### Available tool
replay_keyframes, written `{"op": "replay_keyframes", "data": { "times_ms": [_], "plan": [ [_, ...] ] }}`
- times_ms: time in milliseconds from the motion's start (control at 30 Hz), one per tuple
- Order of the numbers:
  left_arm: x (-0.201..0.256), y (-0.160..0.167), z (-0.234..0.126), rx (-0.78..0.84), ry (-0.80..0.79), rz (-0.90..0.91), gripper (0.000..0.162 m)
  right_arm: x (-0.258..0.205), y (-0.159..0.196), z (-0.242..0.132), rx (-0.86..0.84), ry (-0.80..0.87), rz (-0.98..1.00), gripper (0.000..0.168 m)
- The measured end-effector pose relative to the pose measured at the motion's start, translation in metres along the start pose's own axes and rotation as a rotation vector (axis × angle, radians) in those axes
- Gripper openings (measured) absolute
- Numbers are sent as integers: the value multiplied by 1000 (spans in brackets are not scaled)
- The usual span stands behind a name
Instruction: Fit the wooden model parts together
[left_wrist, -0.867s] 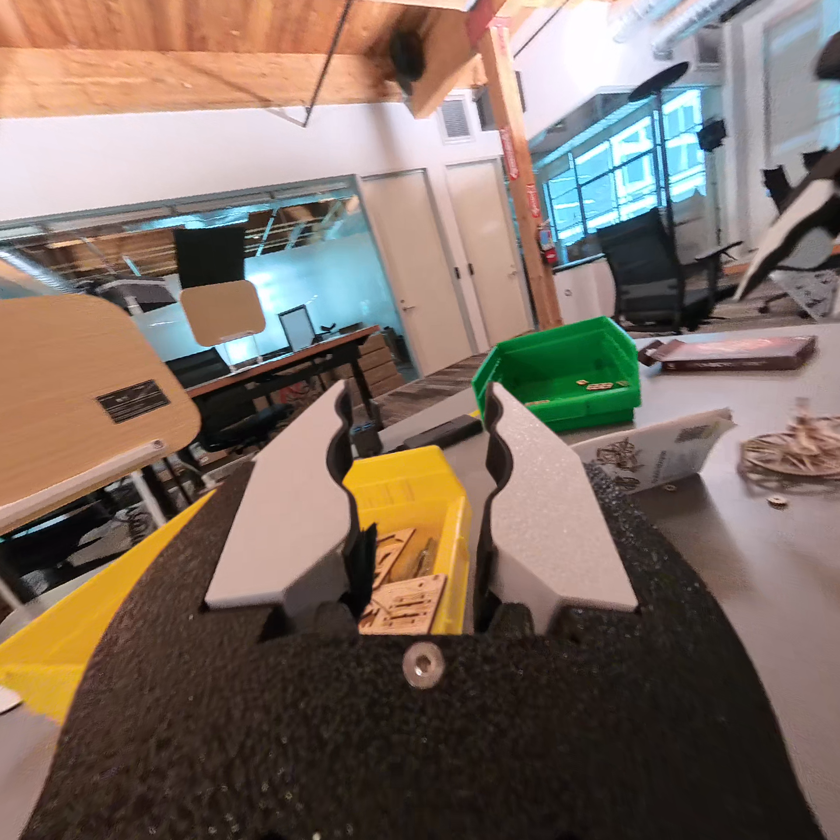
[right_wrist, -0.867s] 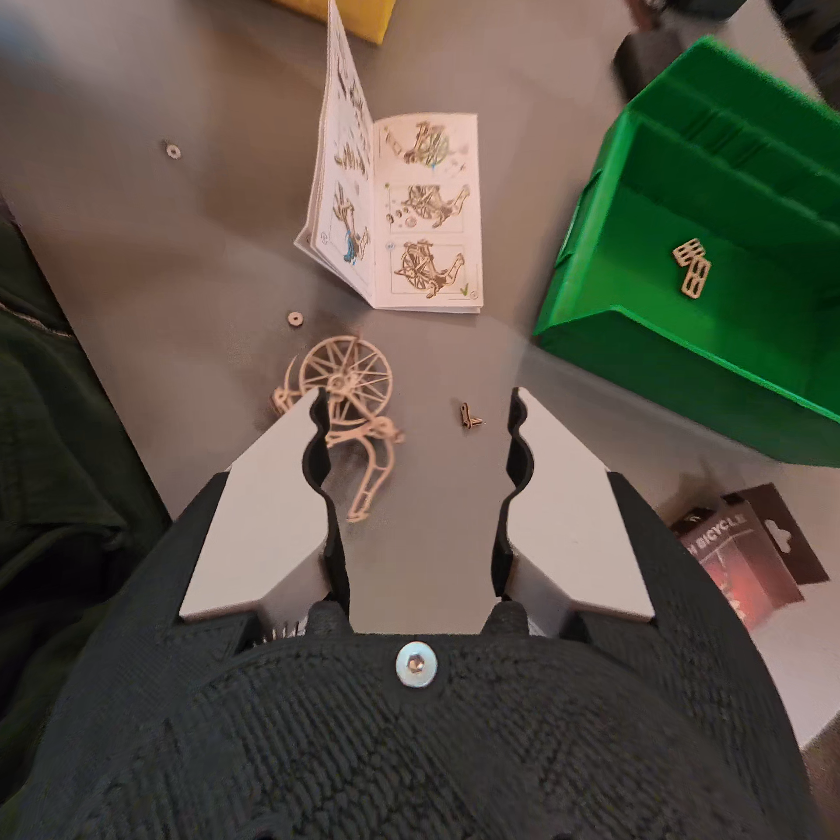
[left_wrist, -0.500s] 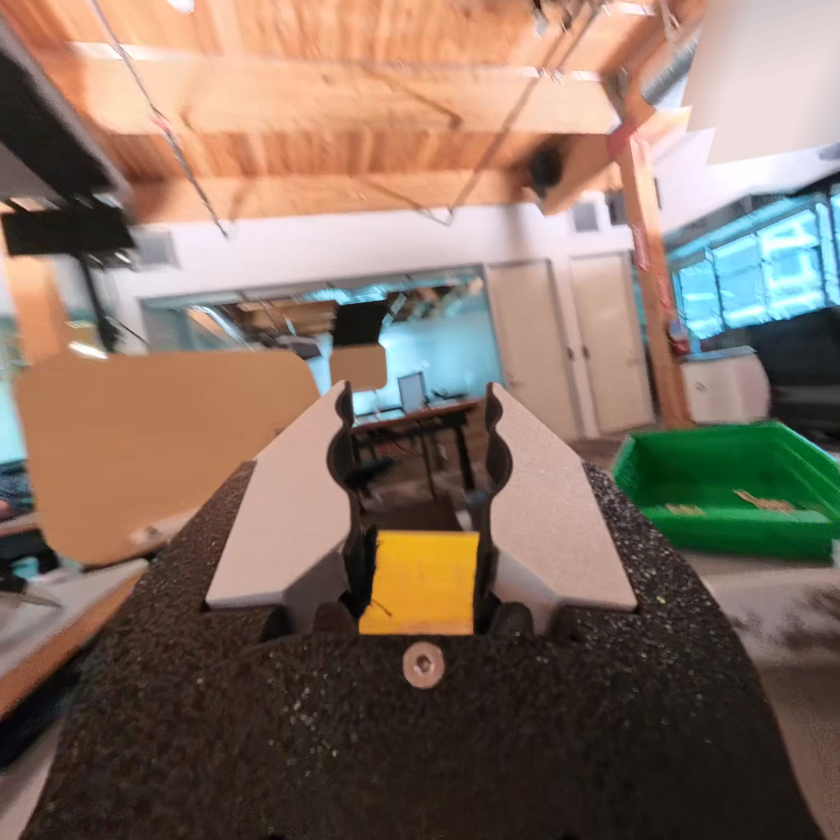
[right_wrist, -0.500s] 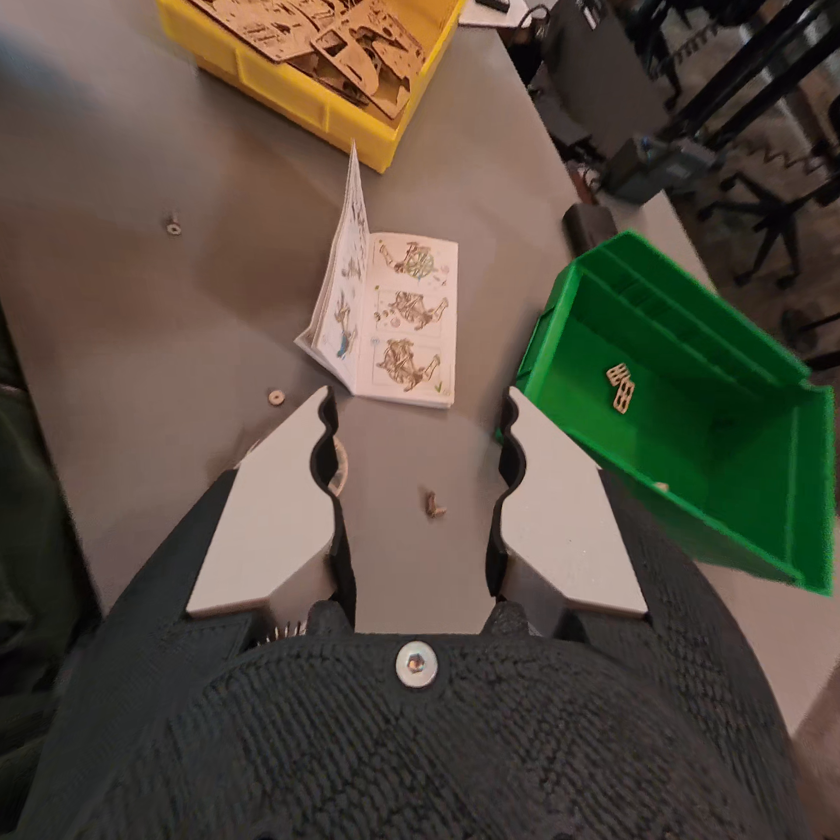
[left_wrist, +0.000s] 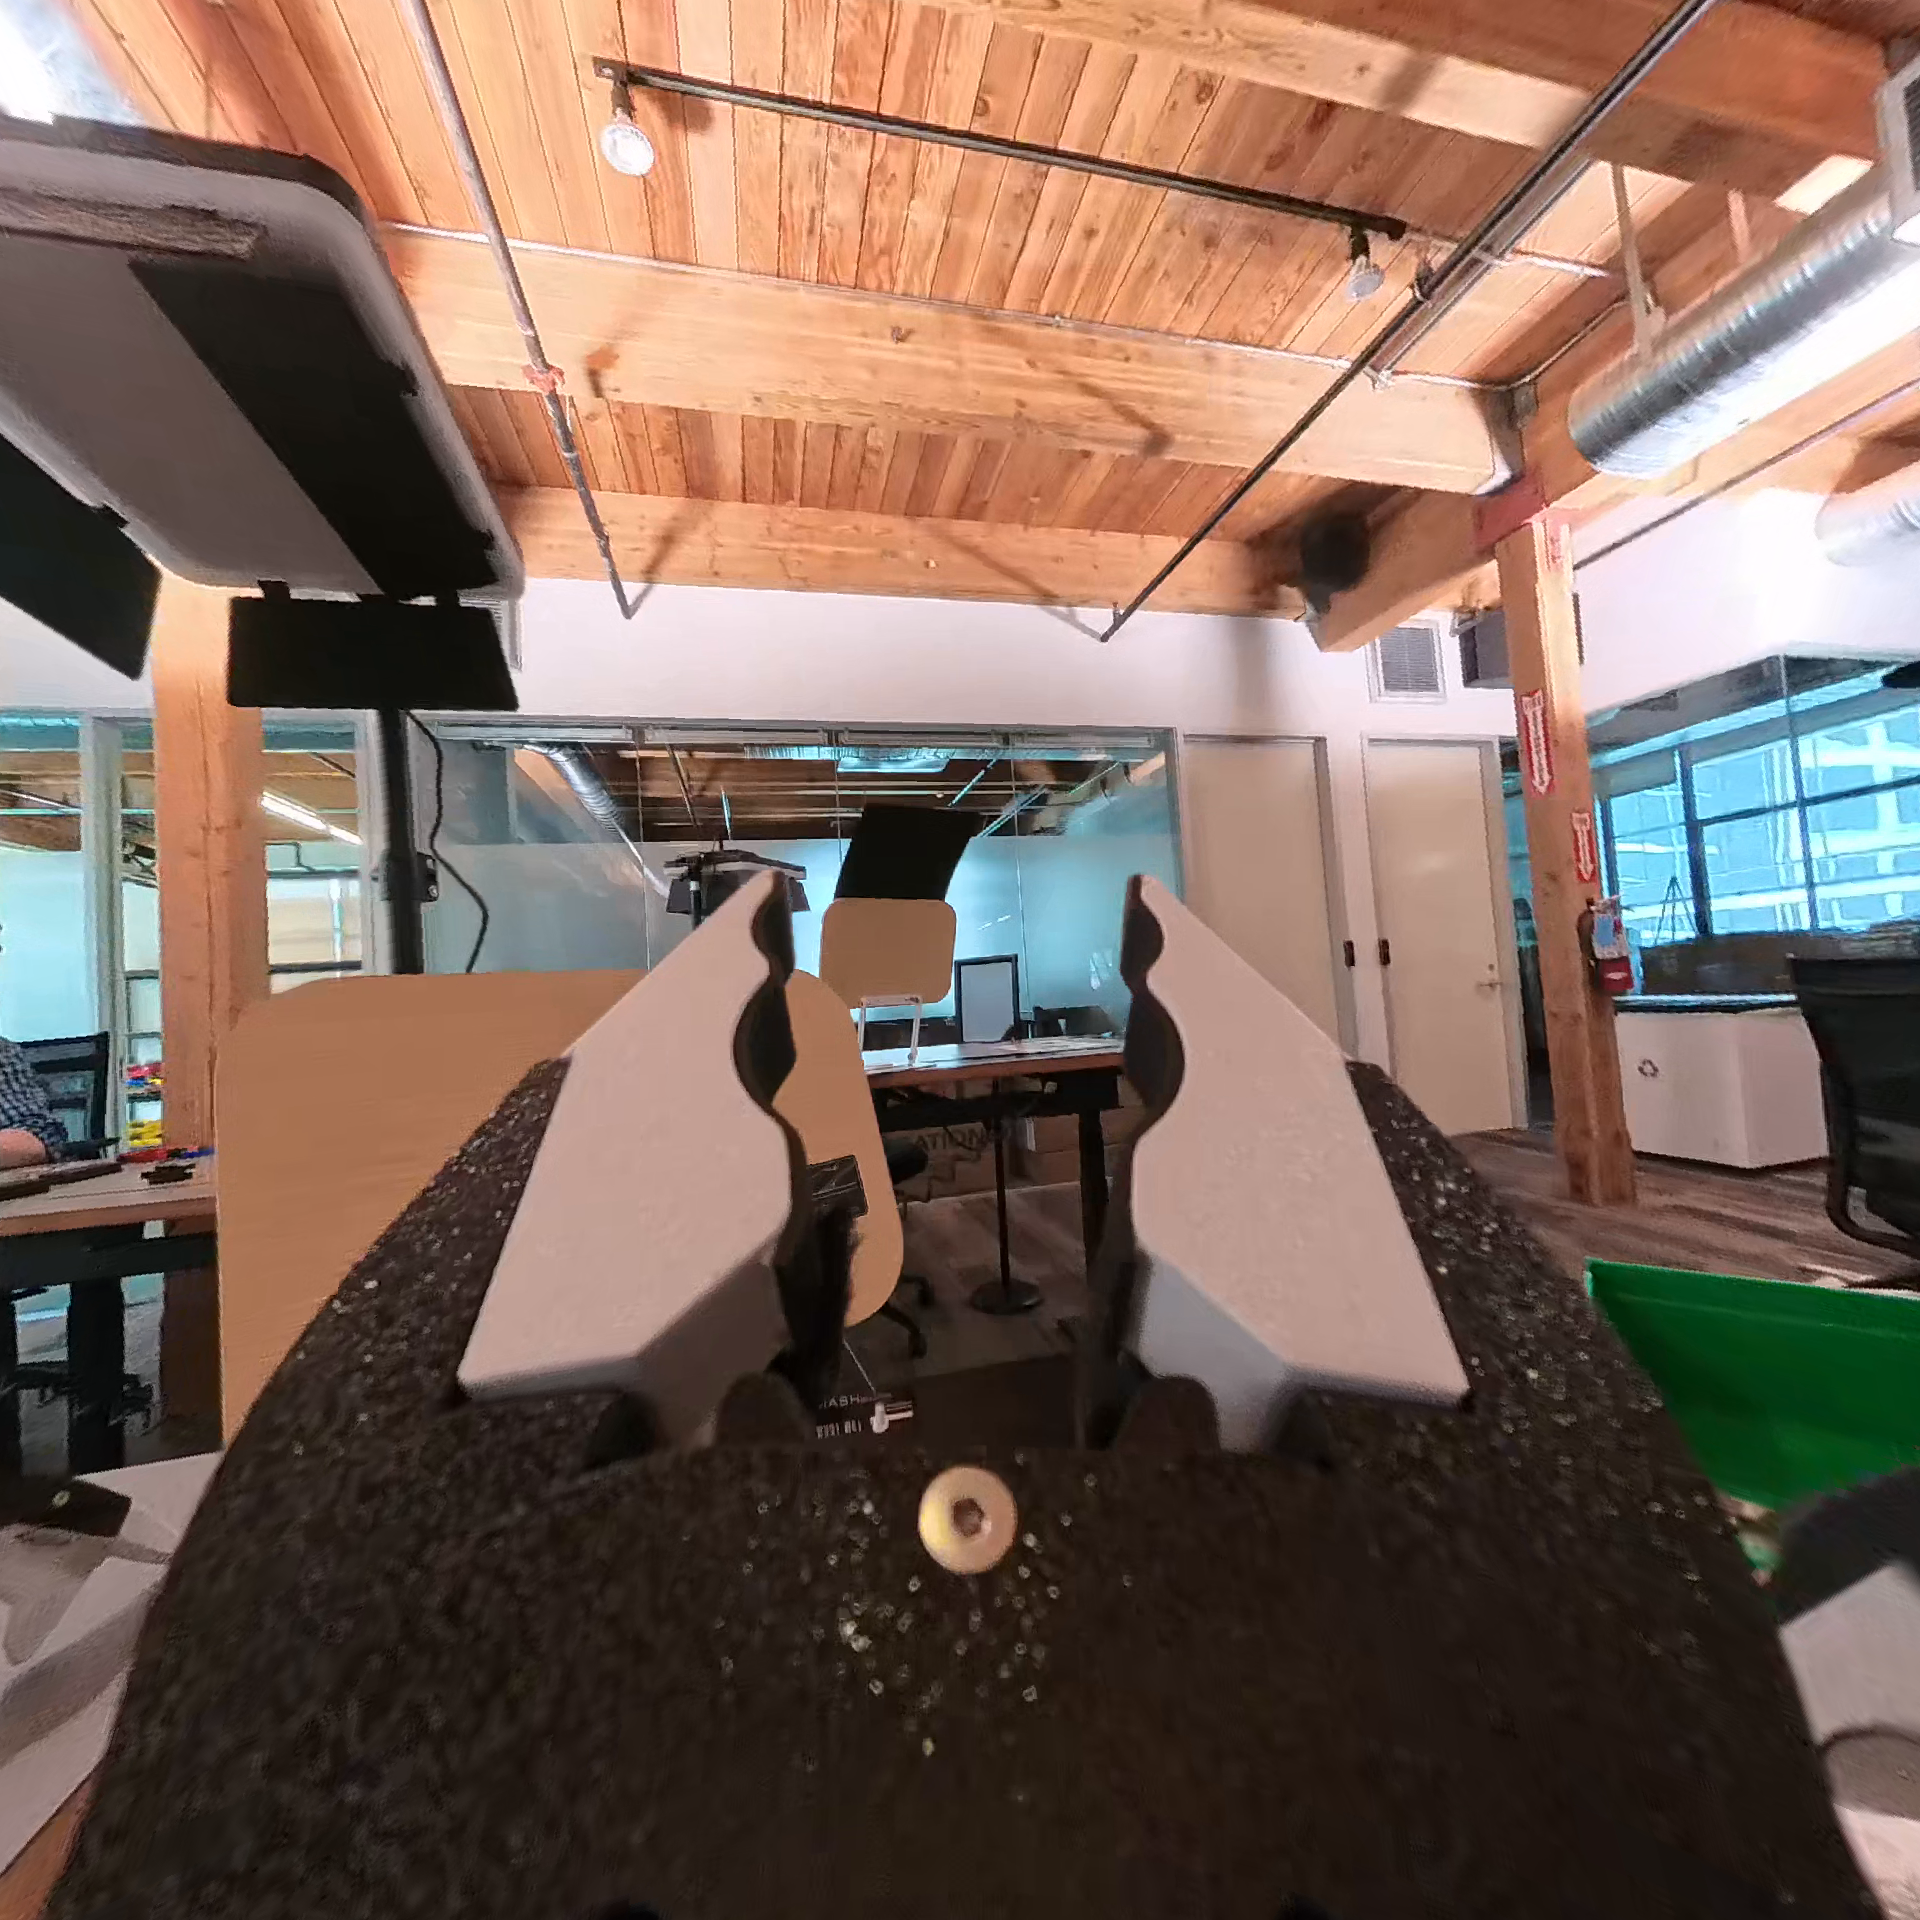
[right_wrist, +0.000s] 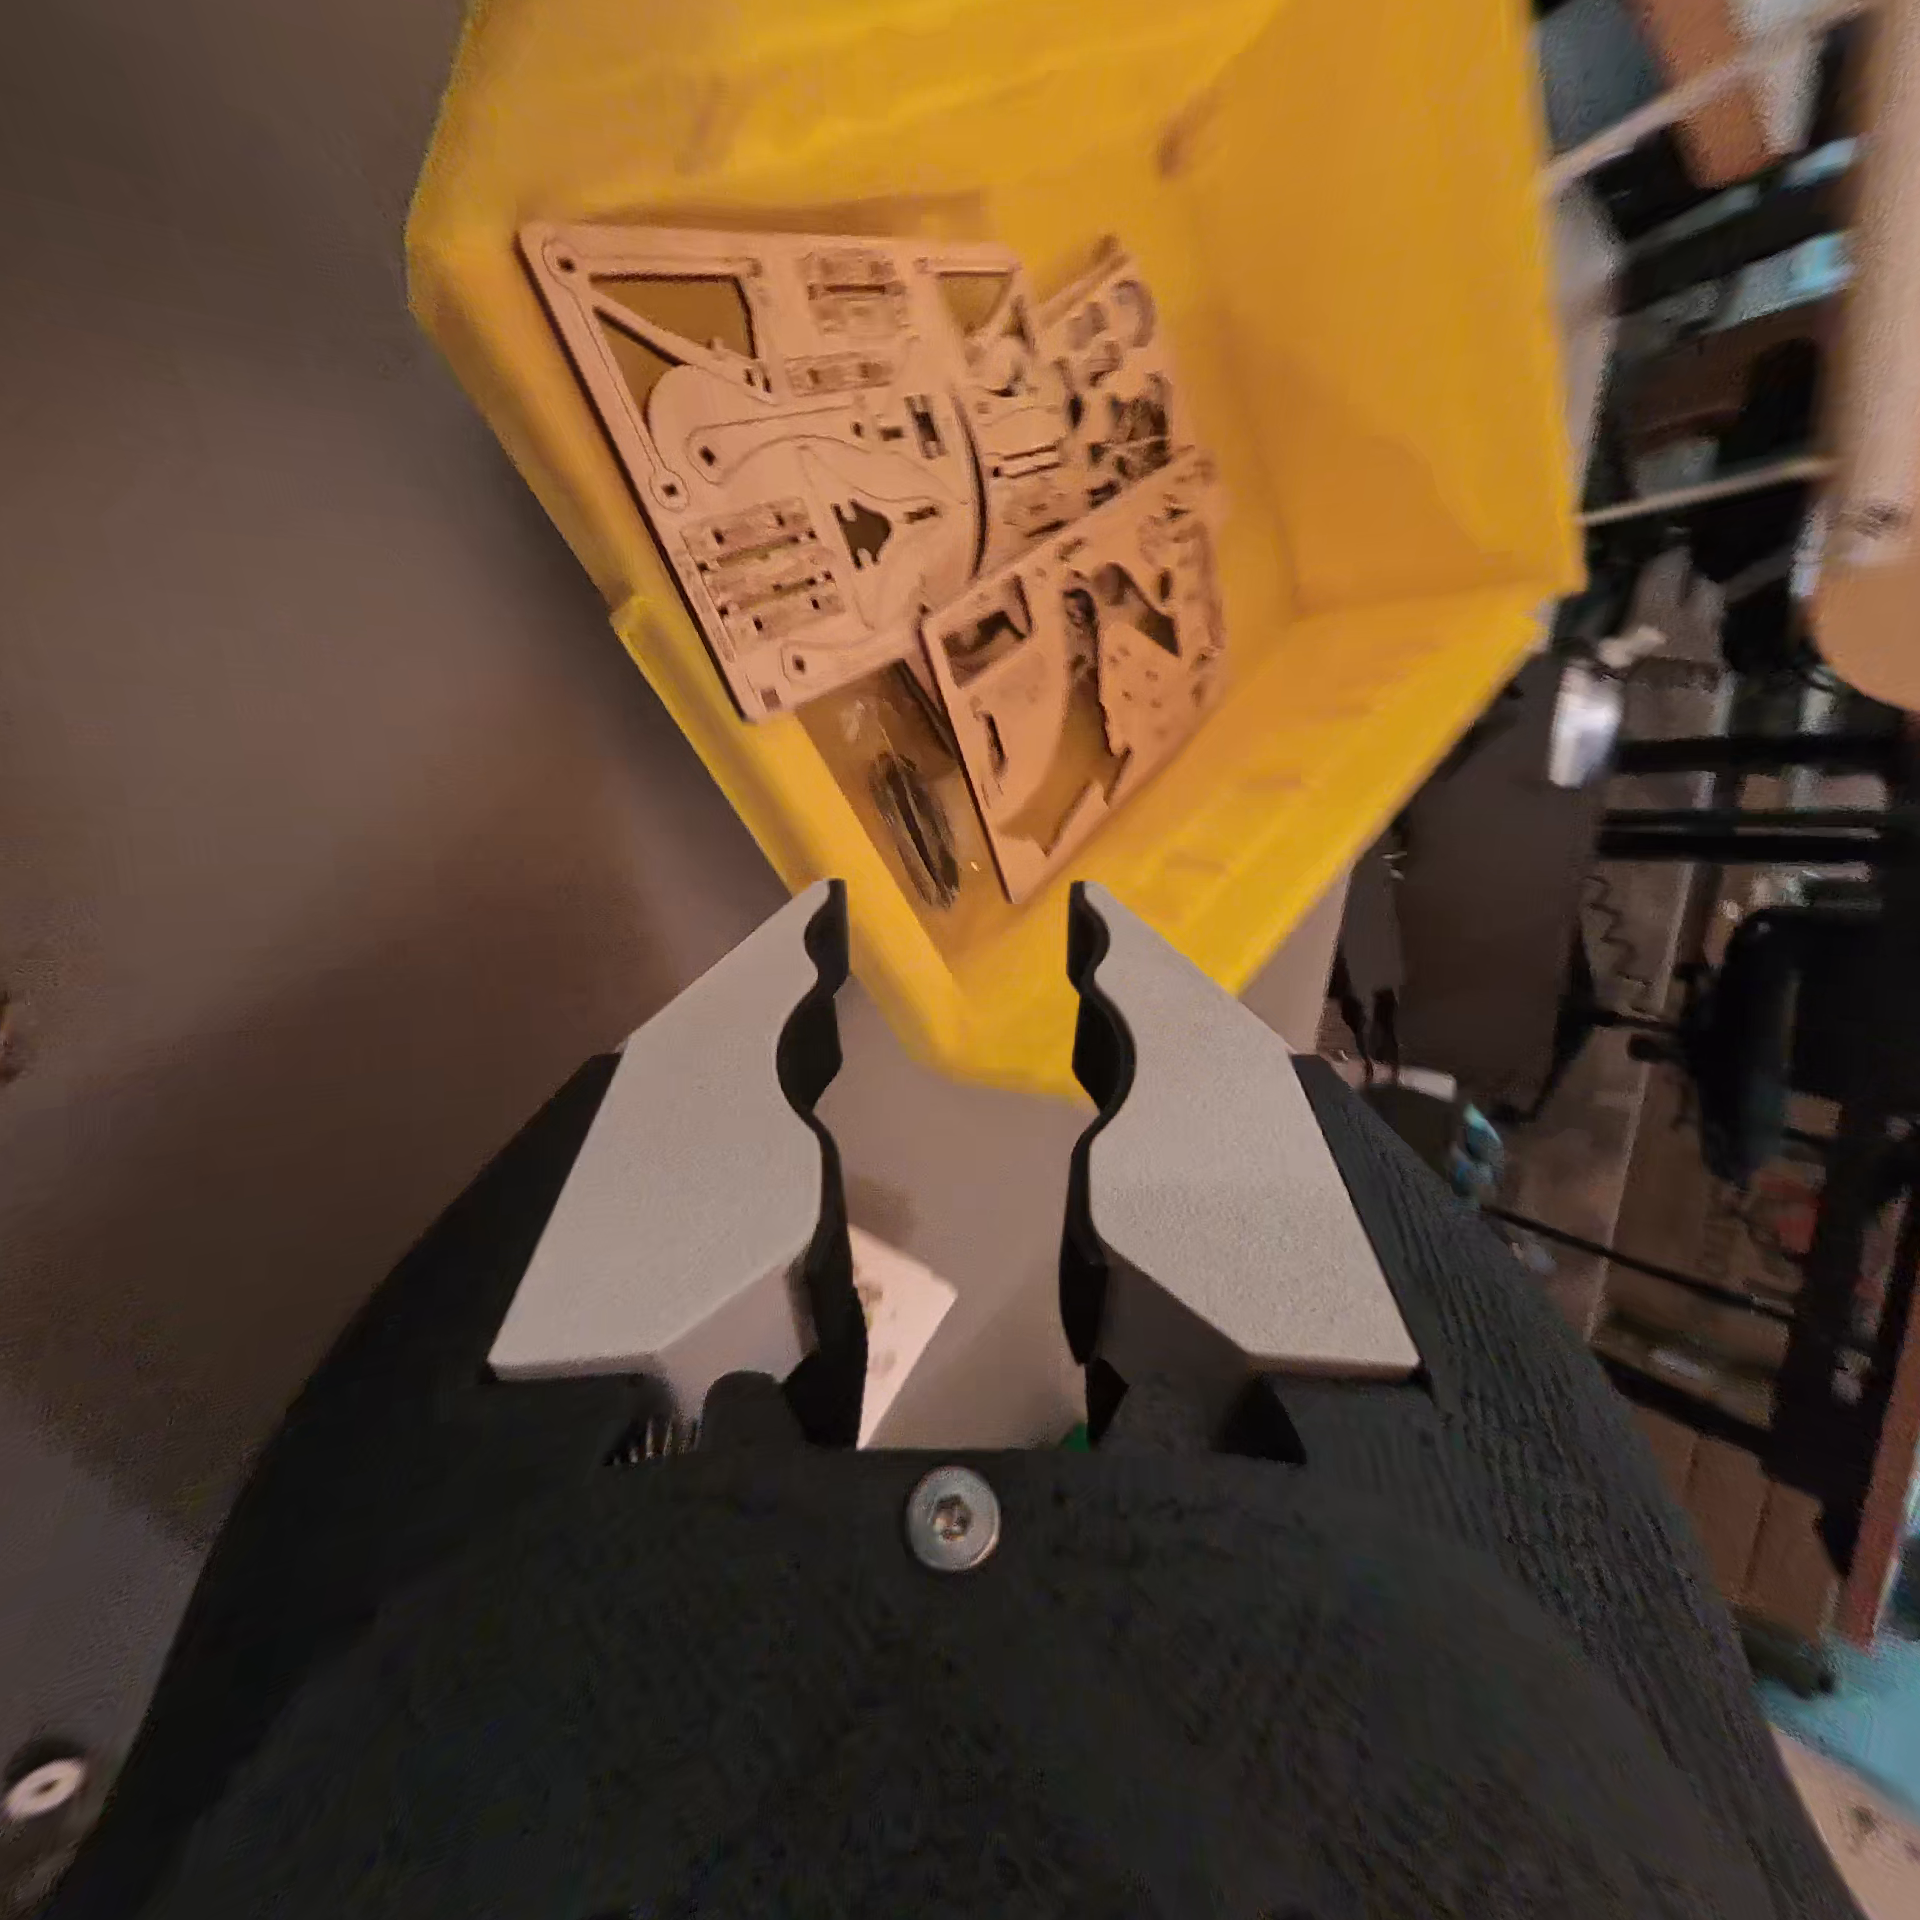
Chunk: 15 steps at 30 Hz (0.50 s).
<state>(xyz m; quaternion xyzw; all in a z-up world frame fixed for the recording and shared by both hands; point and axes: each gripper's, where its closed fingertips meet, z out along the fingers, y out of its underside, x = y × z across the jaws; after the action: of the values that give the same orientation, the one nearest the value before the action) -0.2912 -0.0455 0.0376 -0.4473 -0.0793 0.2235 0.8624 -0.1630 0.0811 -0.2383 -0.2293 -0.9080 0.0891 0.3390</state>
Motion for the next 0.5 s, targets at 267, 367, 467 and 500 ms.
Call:
{"op": "replay_keyframes", "data": {
  "times_ms": [267,367,467,500],
  "plan": [
    [-10,-4,-6,-10,-9,52,55,0,-7,82,-182,-81,-181,30],
    [-7,3,-2,-25,32,-6,56,4,6,95,-272,-90,-243,31],
    [-6,10,1,-45,47,-26,56,7,9,104,-300,-65,-321,23],
    [-6,11,1,-47,49,-23,55,10,8,106,-301,-31,-353,19]
  ]
}}
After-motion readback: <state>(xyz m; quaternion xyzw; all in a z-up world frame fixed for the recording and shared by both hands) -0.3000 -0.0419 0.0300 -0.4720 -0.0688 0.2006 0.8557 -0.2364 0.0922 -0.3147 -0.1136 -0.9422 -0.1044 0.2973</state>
